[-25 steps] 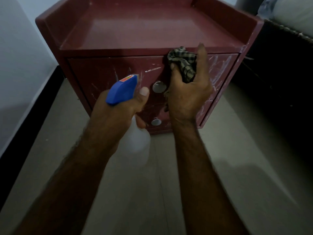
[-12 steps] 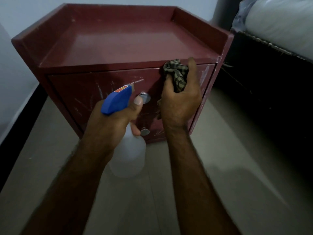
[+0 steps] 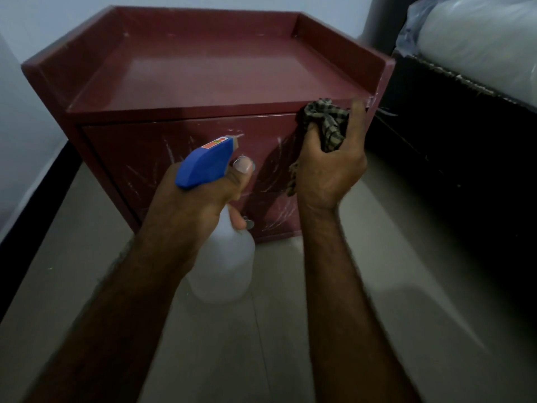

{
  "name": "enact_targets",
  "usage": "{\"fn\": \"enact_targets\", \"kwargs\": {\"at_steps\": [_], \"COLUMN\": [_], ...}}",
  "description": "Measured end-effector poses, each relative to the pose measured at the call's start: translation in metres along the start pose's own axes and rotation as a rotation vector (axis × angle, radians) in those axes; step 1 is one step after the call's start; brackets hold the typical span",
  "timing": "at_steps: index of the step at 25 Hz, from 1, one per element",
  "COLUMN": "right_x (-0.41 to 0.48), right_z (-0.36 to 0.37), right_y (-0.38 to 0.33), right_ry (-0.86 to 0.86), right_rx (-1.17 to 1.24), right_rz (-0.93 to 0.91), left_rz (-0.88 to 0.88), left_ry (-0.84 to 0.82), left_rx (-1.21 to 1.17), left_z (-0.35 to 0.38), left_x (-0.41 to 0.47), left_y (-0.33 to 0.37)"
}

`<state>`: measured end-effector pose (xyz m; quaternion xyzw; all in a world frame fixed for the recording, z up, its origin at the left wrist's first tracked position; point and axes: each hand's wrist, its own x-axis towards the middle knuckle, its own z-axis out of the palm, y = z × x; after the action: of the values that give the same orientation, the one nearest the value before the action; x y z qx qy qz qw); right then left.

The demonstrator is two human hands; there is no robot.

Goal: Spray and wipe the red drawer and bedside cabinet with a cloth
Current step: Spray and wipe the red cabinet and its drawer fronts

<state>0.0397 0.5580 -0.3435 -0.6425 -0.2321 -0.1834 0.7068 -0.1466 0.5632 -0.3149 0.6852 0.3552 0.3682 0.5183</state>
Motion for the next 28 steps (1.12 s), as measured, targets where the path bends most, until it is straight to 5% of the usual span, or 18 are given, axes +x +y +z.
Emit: {"fn": "enact_targets", "kwargs": {"at_steps": [6, 11, 17, 22, 28], "right_x": [-0.018, 0.015, 0.009, 0.038, 0.036], "right_z": [0.007, -0.010, -0.003, -0.015, -0.012], "right_y": [-0.003, 0.010, 0.012, 0.022, 0.024], "right_ry": [-0.185, -0.039, -0.108, 0.046, -0.022], "right_rx": [-0.006, -0.049, -0.037, -0.036, -0.005], "right_rz": [-0.130, -0.051, -0.169, -0.034, -0.118], "left_rz": [0.005, -0.003, -0.020, -0.023, -0.021], "left_ry": [-0.008, -0.020, -0.012, -0.009, -0.010], "left_rx": [-0.015, -0.038, -0.013, -0.011, -0.075], "left_z": [0.011, 0.012, 0.021, 0.023, 0.029], "left_x": [-0.004, -0.002, 0.001, 0.006, 0.012], "left_y": [0.010, 0.012, 0.009, 0.005, 0.004]}}
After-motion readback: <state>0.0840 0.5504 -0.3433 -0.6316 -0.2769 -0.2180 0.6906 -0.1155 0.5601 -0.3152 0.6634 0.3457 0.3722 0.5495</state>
